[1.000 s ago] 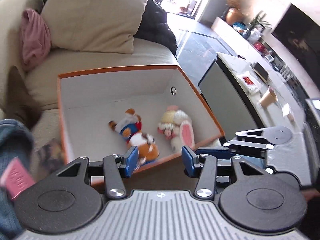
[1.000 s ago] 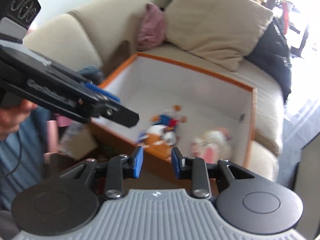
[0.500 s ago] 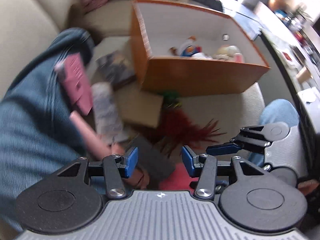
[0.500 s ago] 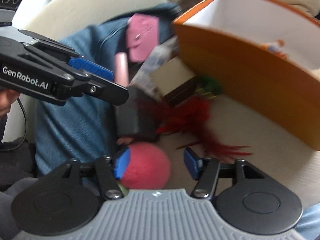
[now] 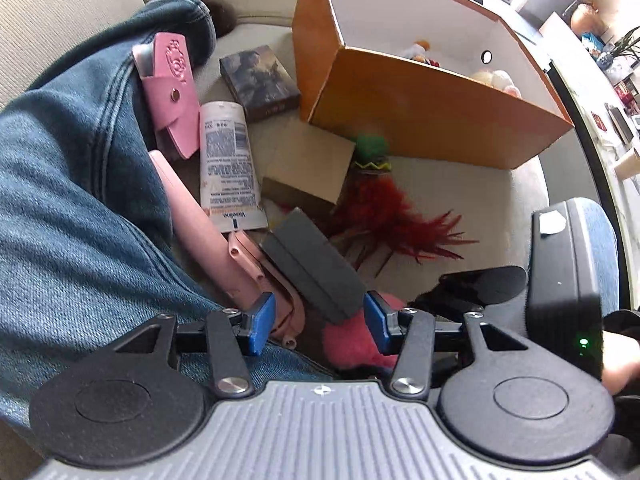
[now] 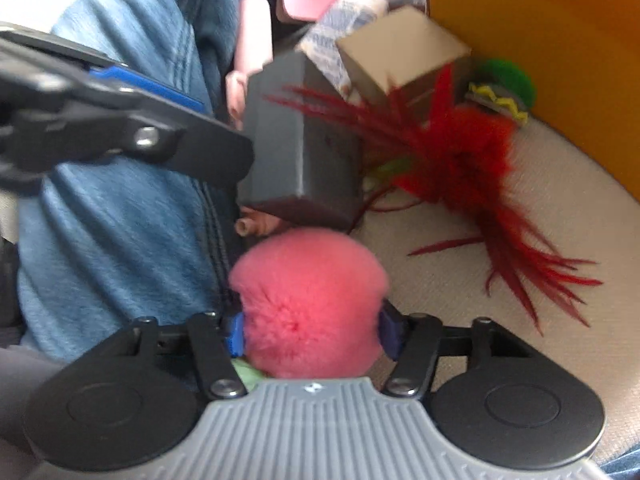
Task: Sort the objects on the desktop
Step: 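Grasp the pink pom-pom with the right tool while the left grasps the red-feathered toy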
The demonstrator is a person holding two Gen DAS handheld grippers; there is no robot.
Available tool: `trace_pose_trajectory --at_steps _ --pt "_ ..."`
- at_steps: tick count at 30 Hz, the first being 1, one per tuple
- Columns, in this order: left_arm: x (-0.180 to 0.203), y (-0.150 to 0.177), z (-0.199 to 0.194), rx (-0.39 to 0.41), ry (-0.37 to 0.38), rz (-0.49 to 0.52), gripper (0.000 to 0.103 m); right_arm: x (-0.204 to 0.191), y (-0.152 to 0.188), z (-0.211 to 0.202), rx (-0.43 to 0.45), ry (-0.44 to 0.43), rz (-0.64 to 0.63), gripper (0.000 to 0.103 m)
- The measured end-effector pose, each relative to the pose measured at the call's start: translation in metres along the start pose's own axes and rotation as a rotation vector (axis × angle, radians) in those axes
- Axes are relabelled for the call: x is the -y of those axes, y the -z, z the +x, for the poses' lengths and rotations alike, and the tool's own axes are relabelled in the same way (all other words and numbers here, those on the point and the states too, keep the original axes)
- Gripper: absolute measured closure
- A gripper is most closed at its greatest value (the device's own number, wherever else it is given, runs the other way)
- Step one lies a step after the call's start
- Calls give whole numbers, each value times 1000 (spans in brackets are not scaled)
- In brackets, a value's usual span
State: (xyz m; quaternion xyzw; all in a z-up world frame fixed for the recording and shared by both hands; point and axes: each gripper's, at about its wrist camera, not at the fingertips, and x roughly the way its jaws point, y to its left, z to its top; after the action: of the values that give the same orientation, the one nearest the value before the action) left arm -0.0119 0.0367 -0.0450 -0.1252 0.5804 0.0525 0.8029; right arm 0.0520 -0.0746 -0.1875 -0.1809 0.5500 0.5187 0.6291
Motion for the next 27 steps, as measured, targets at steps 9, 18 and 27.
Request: trace_pose_trajectory --at_steps 9,18,27 --pt "16 0 -15 99 -46 85 46 5 5 -15 52 53 27 56" --pt "64 -11 8 142 -64 431 46 68 10 -59 152 259 167 56" --pt "103 -7 69 91 -186 671 46 113 22 -87 228 405 274 56"
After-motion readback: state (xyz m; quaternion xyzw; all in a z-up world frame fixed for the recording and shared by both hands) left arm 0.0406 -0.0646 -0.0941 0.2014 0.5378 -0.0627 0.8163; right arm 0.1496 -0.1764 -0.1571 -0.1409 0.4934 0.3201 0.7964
